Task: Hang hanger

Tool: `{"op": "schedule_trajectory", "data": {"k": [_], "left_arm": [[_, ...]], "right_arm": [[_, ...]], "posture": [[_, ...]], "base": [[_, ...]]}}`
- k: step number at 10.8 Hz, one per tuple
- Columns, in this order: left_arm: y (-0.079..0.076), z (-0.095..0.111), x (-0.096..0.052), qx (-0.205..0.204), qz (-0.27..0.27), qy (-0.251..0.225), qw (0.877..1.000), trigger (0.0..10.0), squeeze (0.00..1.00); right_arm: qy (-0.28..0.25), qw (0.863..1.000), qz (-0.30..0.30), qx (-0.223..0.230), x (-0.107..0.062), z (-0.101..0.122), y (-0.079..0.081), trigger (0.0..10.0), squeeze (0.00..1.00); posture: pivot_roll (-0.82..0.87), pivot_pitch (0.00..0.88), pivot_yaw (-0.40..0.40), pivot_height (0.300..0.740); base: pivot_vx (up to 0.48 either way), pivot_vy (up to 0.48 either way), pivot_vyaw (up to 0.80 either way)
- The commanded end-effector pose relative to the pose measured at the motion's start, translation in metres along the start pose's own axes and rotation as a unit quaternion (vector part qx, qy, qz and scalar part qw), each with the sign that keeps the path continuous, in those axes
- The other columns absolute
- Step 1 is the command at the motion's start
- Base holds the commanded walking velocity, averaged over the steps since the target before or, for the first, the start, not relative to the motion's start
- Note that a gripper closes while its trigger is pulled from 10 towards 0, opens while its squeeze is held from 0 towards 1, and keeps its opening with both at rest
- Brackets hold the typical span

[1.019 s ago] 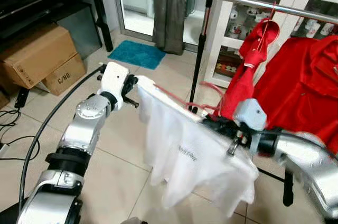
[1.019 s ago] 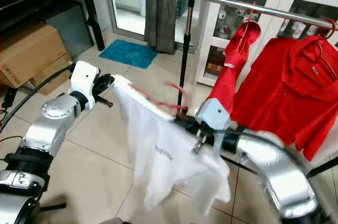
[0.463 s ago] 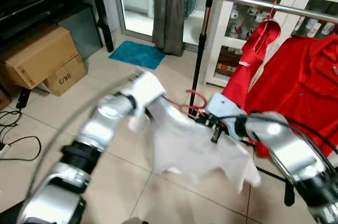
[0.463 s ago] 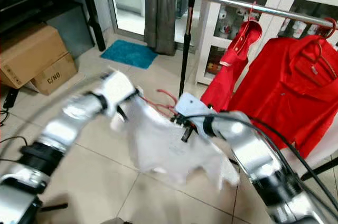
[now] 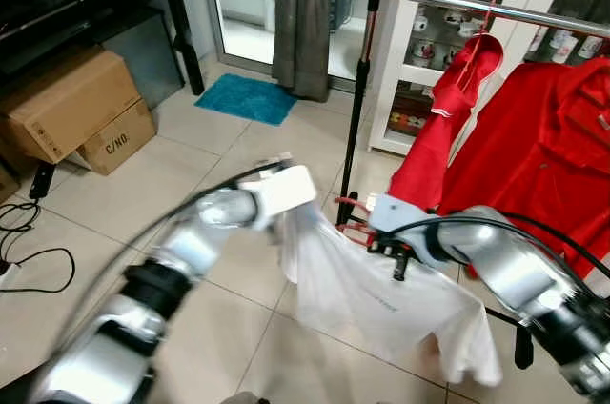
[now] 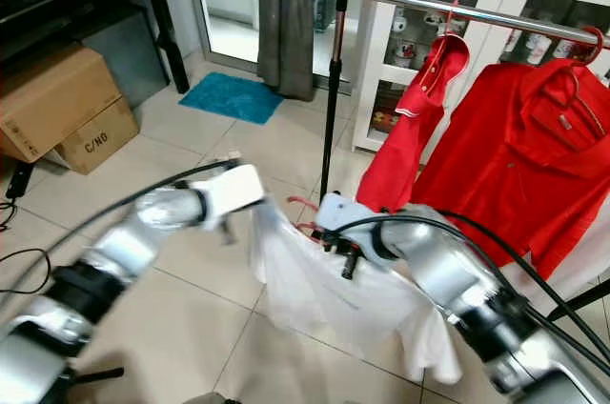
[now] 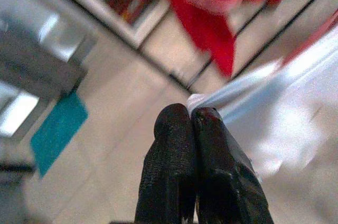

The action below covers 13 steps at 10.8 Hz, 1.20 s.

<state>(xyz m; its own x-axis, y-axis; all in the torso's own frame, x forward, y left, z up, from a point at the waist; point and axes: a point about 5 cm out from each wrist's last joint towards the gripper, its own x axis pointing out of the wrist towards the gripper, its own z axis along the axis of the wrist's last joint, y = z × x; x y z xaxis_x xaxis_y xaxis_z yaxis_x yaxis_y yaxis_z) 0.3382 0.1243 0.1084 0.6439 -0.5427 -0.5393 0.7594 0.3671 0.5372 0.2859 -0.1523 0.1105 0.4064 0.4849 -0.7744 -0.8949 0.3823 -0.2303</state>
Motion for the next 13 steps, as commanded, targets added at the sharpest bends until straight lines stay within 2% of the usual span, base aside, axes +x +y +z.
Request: {"op": "schedule_trajectory", "data": {"k": [1, 2, 3, 4, 5, 6, 8, 9, 10, 11, 12, 13], "left_arm": [[0.022, -0.014, -0.013, 0.011, 0.046, 0.039, 0.998, 0.0, 0.00], [0.037, -0.034, -0.025, 0.010, 0.085, 0.085, 0.993, 0.0, 0.00], [0.050, -0.044, -0.035, 0.009, 0.122, 0.105, 0.987, 0.0, 0.00], [0.075, -0.051, -0.053, 0.011, 0.200, 0.117, 0.973, 0.0, 0.00], [0.094, -0.054, -0.068, -0.029, 0.270, 0.094, 0.958, 0.0, 0.00], [0.098, -0.059, -0.072, -0.046, 0.287, 0.094, 0.952, 0.0, 0.00], [0.089, -0.081, -0.075, -0.086, 0.298, 0.118, 0.943, 0.0, 0.00], [0.080, -0.083, -0.069, -0.102, 0.282, 0.106, 0.948, 0.0, 0.00], [0.064, -0.070, -0.052, -0.124, 0.230, 0.042, 0.964, 0.0, 0.00], [0.054, -0.060, -0.043, -0.136, 0.195, -0.001, 0.971, 0.0, 0.00], [0.037, -0.049, -0.033, -0.187, 0.169, -0.061, 0.966, 0.6, 0.00], [0.026, -0.042, -0.029, -0.281, 0.163, -0.130, 0.937, 10.0, 0.00]], "right_arm": [[0.023, 1.000, -0.004, 0.017, -0.012, -0.015, -0.006, 0.0, 0.00], [0.009, 1.000, 0.007, 0.003, -0.024, -0.020, -0.005, 0.0, 0.00], [-0.002, 1.000, 0.017, -0.014, -0.031, -0.022, -0.003, 0.0, 0.00], [-0.009, 0.999, 0.037, -0.027, -0.040, -0.028, 0.003, 0.0, 0.00], [-0.033, 0.998, 0.057, -0.011, -0.045, -0.033, 0.011, 0.0, 0.00], [-0.054, 0.997, 0.064, -0.002, -0.047, -0.033, 0.015, 0.0, 0.00], [-0.113, 0.991, 0.070, 0.029, -0.055, -0.034, 0.019, 0.0, 0.00], [-0.125, 0.989, 0.069, 0.037, -0.057, -0.035, 0.020, 0.0, 0.00], [-0.148, 0.987, 0.047, 0.044, -0.056, -0.031, 0.018, 0.0, 0.00], [-0.168, 0.984, 0.022, 0.051, -0.054, -0.026, 0.014, 0.0, 0.00], [-0.210, 0.973, -0.051, 0.076, -0.052, -0.017, 0.002, 0.0, 0.00], [-0.247, 0.959, -0.088, 0.105, -0.051, -0.006, -0.002, 0.0, 0.00]], "posture": [[-0.15, 0.006, 0.067, 0.740], [-0.15, 0.005, 0.070, 0.740], [-0.15, 0.004, 0.069, 0.740], [-0.15, 0.003, 0.067, 0.740], [-0.15, 0.000, 0.064, 0.740], [-0.15, 0.000, 0.064, 0.740], [-0.15, 0.000, 0.065, 0.740], [-0.15, 0.000, 0.066, 0.740], [-0.15, 0.000, 0.063, 0.740], [-0.15, 0.000, 0.062, 0.740], [-0.15, 0.000, 0.061, 0.740], [-0.15, 0.000, 0.060, 0.740]], "base": [[0.000, 0.000, 0.00], [0.000, 0.000, 0.00], [0.000, 0.000, 0.00], [0.000, 0.000, 0.00], [0.000, 0.000, 0.00], [0.000, 0.000, 0.00], [0.000, 0.000, 0.00], [0.000, 0.000, 0.00], [0.000, 0.000, 0.00], [0.000, 0.000, 0.00], [0.000, 0.000, 0.00], [0.000, 0.000, 0.00]]}}
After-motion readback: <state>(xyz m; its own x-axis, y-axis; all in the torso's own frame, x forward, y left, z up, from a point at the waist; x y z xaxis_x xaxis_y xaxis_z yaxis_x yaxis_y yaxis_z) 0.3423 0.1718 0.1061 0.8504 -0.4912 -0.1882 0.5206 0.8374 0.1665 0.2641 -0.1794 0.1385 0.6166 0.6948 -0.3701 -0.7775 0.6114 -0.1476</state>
